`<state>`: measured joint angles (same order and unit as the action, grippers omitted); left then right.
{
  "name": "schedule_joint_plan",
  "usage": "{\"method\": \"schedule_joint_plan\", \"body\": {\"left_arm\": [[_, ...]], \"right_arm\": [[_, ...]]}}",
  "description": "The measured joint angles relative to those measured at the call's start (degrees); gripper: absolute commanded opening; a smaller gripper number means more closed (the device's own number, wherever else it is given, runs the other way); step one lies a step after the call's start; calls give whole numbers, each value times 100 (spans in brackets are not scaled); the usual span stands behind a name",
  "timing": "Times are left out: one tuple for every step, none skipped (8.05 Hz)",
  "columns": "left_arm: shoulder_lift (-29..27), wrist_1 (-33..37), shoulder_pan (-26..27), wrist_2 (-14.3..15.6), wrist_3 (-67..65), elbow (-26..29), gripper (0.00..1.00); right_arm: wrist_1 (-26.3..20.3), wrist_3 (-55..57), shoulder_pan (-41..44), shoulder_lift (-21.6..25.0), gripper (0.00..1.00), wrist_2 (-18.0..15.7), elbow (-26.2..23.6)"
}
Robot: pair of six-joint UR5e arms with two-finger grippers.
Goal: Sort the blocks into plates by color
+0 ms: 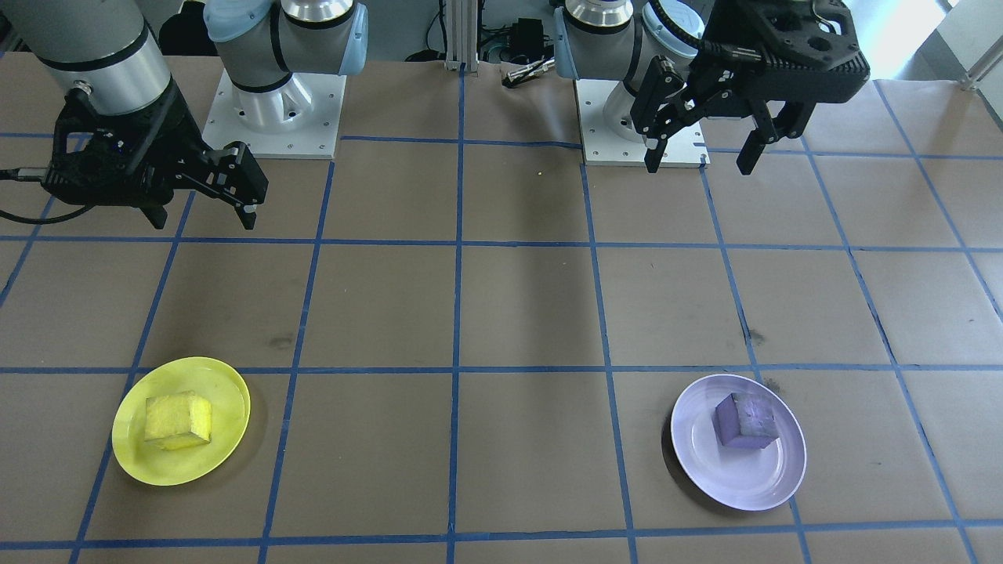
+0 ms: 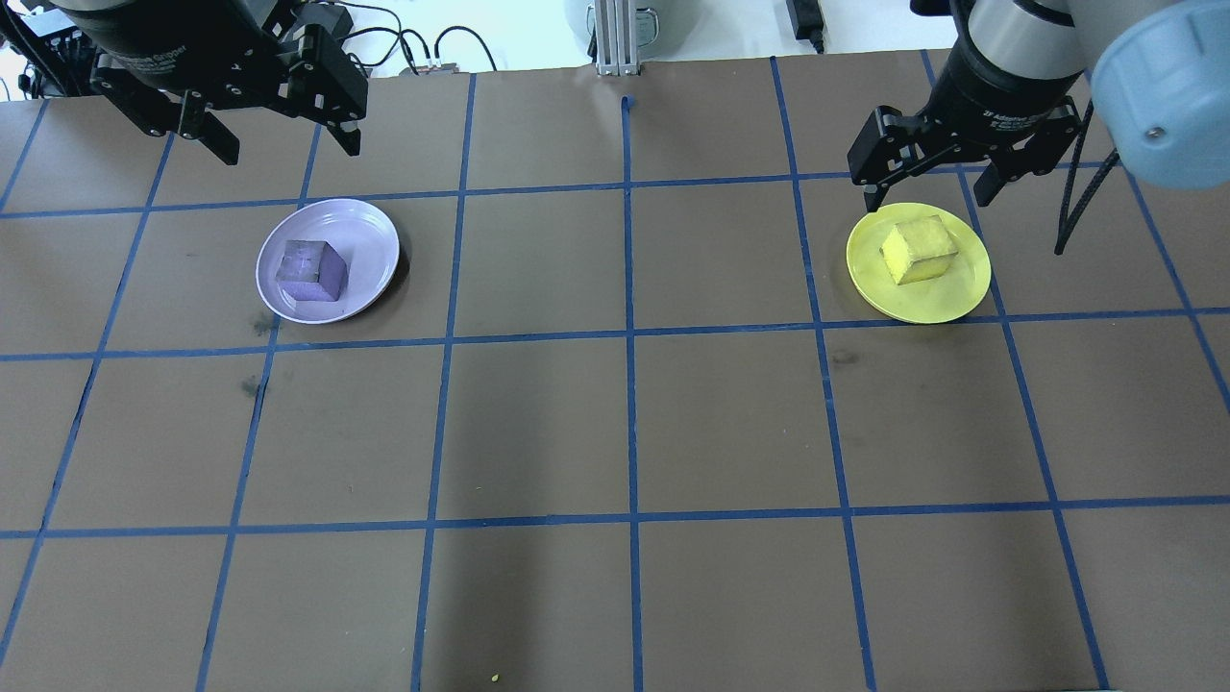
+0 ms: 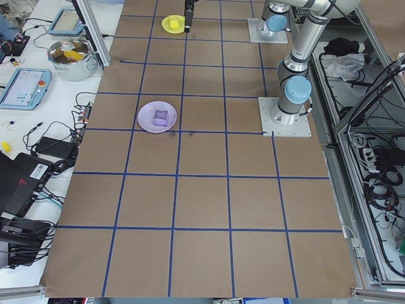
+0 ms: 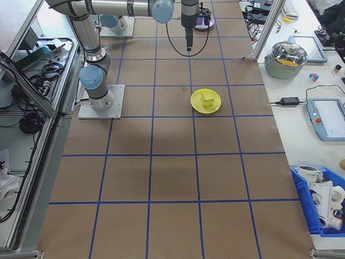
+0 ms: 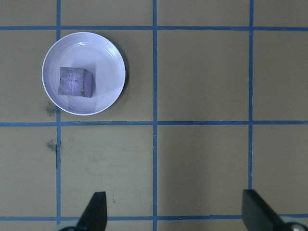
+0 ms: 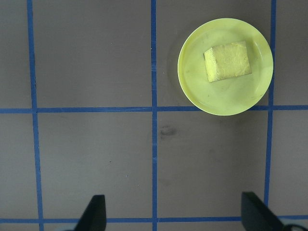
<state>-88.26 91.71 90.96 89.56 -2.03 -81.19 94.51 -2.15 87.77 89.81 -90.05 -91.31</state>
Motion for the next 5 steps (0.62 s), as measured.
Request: {"method": "schedule_joint_plan", "body": {"left_arm": [[1,1,0,0,0,-1,100],[2,3,0,0,0,-2,100],[2,4,0,1,0,-2,100],[2,1,0,3,0,0,100],[2,2,0,3,0,0,100]], "right_arm": [[-4,6,19,32,100,-18,-2],[-12,4,25,46,100,-35,-10],[-20,-27,27,47,100,-46,-13],[-25,-54,29,50,100,-49,-16],[-28,-71,29,49,100,-54,-18]]}}
